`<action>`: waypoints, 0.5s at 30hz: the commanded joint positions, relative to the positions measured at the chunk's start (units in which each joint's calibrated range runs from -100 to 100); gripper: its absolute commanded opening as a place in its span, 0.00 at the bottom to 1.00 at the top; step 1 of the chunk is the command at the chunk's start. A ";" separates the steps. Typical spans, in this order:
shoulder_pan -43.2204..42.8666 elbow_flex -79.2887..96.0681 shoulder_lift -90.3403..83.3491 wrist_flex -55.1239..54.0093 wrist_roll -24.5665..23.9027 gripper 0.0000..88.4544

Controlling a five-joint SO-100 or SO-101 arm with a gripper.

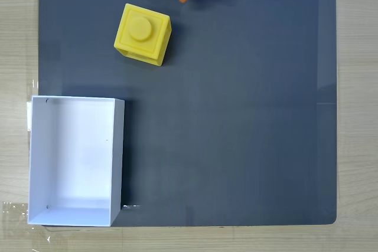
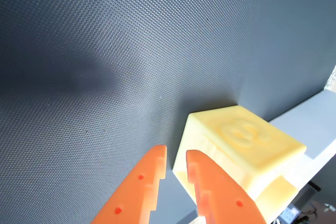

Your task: Grasp a yellow block and put it in the box

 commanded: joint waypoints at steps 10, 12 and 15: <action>-0.35 0.08 0.01 0.39 0.31 0.05; -0.35 0.08 0.01 0.39 0.31 0.05; -0.18 0.08 0.01 0.39 0.31 0.05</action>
